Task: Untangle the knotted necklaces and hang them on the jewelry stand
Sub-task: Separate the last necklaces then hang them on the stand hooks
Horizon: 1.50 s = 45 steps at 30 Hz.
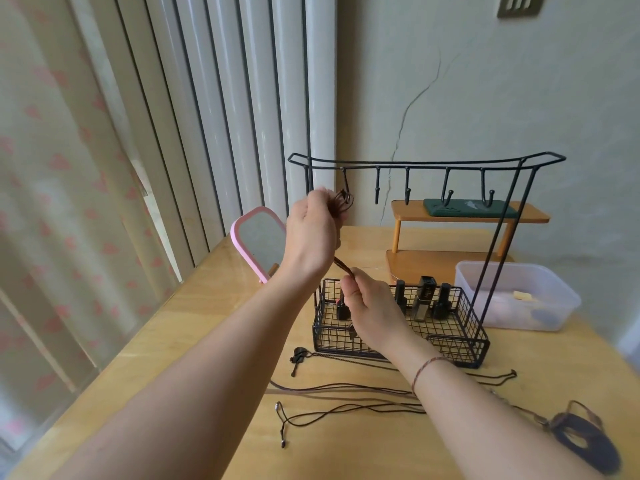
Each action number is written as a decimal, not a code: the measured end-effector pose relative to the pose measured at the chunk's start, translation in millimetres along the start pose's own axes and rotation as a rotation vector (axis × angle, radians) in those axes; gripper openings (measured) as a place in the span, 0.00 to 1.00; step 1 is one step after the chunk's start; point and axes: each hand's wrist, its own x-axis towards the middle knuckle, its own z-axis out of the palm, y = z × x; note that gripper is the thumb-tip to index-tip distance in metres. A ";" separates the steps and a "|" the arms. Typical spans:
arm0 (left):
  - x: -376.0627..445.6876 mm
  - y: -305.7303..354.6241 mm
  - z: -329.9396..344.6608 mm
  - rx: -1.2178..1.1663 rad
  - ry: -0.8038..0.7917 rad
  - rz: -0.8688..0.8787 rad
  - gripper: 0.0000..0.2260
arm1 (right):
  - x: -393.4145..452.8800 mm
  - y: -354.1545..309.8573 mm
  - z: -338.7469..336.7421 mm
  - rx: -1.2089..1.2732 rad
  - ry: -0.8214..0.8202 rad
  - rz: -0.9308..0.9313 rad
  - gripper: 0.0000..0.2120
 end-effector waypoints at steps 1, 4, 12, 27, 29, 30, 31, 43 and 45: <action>-0.7 0.3 -1.8 0.004 -0.028 -0.010 0.15 | -0.4 0.6 -0.2 0.002 0.008 -0.002 0.13; -0.5 -1.6 -5.0 0.018 -0.076 -0.010 0.13 | -2.3 2.0 -0.2 -0.006 0.012 -0.001 0.14; -1.9 -31.8 -3.2 0.081 -0.187 0.091 0.16 | 6.3 10.8 5.4 -0.066 -0.065 0.146 0.16; -18.8 -50.0 -17.5 0.556 -0.205 0.272 0.08 | 9.3 -14.3 5.4 -0.280 -0.288 0.122 0.10; -23.7 -55.4 -19.3 0.577 -0.188 0.225 0.08 | -6.2 -9.6 -11.7 -0.282 -0.198 0.121 0.17; -28.3 -58.8 -20.6 0.576 -0.177 0.204 0.08 | -17.4 -6.1 -23.1 -0.256 -0.124 0.094 0.17; -33.7 -60.2 -21.9 0.577 -0.161 0.191 0.10 | -28.7 -2.2 -35.2 -0.226 -0.048 0.034 0.14; -127.3 -94.2 -82.1 0.847 -0.328 0.377 0.06 | -128.7 3.4 -33.4 -0.515 -0.283 -0.014 0.13; -131.9 -97.1 -100.3 0.926 -0.258 0.251 0.08 | -135.7 -0.1 -31.0 -0.509 -0.257 0.042 0.11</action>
